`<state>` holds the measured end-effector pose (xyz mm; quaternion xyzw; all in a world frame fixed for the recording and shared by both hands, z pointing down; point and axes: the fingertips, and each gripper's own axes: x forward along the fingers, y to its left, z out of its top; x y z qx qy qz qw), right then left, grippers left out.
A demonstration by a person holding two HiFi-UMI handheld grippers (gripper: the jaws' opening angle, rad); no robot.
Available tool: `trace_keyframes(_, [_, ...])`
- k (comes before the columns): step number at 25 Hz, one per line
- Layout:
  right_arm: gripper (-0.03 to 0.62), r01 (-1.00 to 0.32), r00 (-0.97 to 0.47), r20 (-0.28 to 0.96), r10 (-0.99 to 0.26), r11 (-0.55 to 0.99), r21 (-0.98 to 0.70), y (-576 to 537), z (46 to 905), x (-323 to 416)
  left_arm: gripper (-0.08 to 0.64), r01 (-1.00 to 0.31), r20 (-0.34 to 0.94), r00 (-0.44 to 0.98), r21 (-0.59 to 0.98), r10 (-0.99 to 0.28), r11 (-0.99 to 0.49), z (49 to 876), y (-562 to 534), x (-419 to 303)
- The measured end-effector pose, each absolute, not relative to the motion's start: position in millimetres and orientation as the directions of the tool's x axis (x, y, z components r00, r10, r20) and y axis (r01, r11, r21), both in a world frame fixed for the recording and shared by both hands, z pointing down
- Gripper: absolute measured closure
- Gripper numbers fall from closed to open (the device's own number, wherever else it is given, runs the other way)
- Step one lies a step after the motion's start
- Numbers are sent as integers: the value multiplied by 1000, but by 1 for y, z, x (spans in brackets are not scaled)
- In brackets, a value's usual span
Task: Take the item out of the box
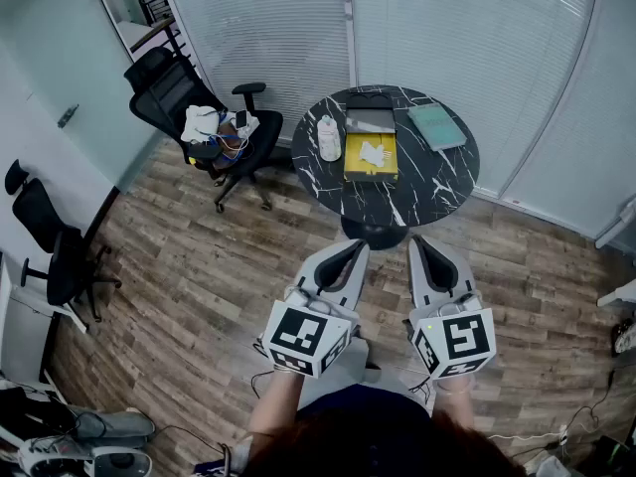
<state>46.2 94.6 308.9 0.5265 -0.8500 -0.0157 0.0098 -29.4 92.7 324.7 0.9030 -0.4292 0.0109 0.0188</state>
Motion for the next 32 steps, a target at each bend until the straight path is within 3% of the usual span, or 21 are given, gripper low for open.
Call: trace_keyframes(32, [568, -896, -444, 29, -896, 444, 15, -9, 317, 39, 534, -727, 59, 687, 82, -725, -682, 340, -8, -26])
